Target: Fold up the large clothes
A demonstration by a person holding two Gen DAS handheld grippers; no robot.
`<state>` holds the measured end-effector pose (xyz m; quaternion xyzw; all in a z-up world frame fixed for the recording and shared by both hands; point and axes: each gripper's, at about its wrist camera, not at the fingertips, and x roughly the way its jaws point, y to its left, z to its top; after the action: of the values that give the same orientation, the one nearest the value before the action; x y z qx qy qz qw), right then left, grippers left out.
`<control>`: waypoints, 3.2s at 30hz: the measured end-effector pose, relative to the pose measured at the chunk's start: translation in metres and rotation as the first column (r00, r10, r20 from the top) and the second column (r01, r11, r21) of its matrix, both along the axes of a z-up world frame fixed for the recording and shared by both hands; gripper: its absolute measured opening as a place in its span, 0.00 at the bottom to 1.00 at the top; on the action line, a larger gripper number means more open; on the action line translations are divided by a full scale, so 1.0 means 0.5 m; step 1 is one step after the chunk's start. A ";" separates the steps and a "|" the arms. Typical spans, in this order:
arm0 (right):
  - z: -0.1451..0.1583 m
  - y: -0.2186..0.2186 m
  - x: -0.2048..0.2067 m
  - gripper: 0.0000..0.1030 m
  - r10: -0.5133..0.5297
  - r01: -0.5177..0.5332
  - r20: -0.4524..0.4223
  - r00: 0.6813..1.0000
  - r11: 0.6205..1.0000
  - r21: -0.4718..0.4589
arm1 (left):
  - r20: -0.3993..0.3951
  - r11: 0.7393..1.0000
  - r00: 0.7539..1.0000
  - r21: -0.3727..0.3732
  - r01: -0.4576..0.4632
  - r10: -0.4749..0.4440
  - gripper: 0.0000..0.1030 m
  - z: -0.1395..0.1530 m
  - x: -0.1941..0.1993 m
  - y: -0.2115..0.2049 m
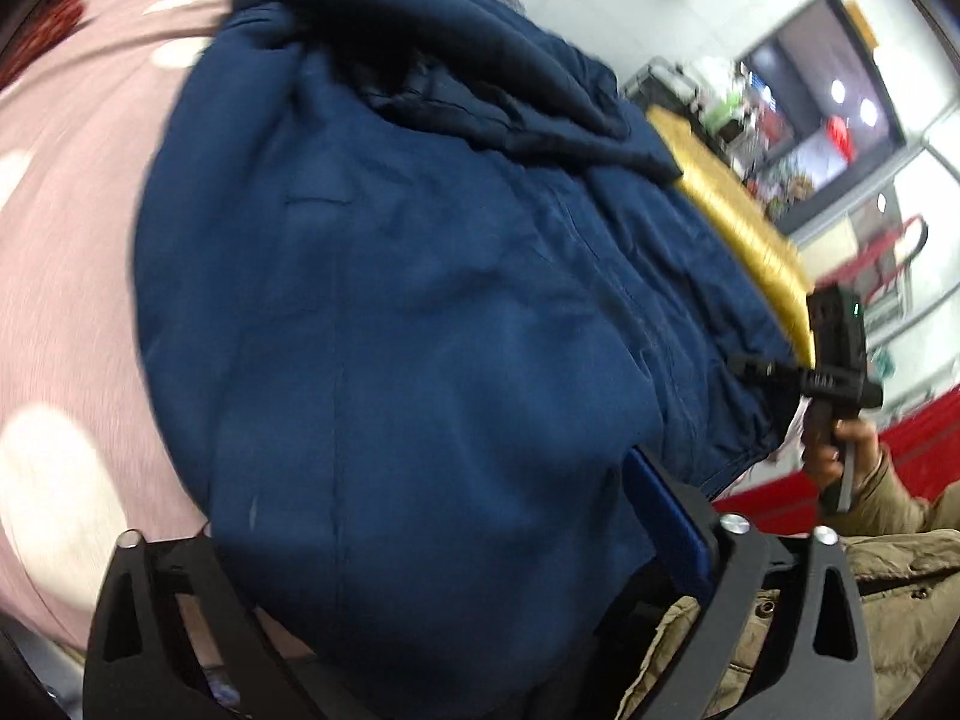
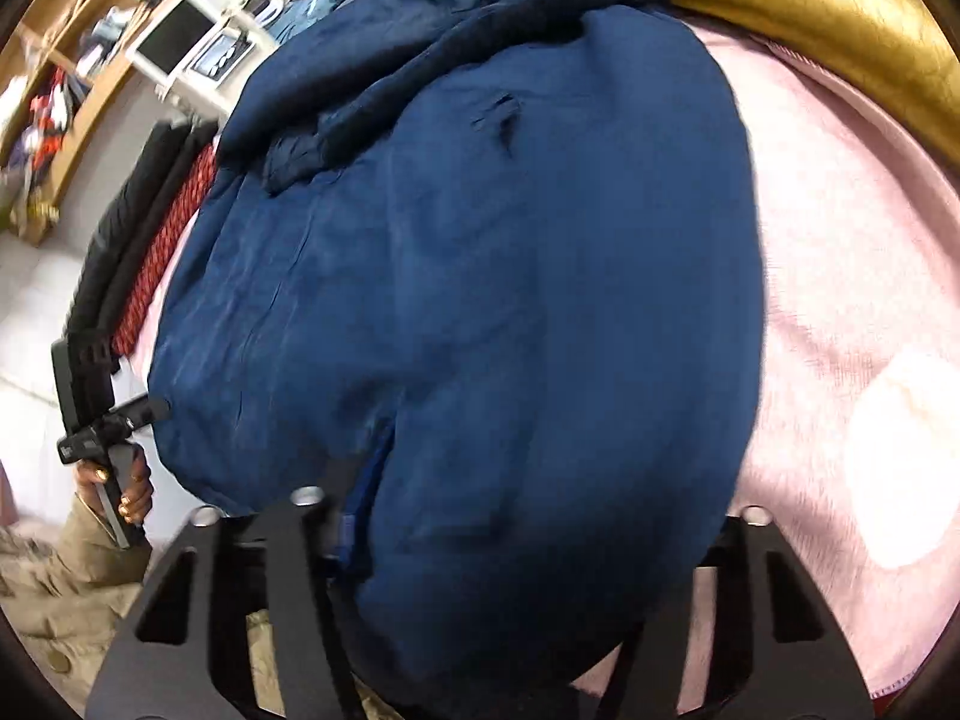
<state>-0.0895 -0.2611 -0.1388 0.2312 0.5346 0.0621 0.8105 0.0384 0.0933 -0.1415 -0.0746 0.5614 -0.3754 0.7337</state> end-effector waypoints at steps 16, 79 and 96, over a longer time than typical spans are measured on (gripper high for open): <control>0.118 -0.023 -0.038 0.17 0.116 -0.135 0.106 0.988 0.970 0.200 | 0.147 0.969 0.962 -0.055 0.242 -0.232 0.18 0.134 -0.048 0.071; 0.048 -0.352 0.531 0.73 -0.282 0.363 -0.282 0.917 0.297 0.883 | 0.137 0.899 0.889 -0.047 -0.435 0.437 0.83 0.280 0.466 0.216; 0.278 -0.162 0.356 0.81 -0.074 0.090 0.203 0.976 0.993 -0.070 | 0.332 0.938 0.893 0.063 -0.342 0.303 0.86 0.250 0.311 0.049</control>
<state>0.0887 -0.3420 0.0004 0.2136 0.4422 0.0304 0.8706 0.1940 0.1180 -0.0163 -0.0614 0.4371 -0.2209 0.8697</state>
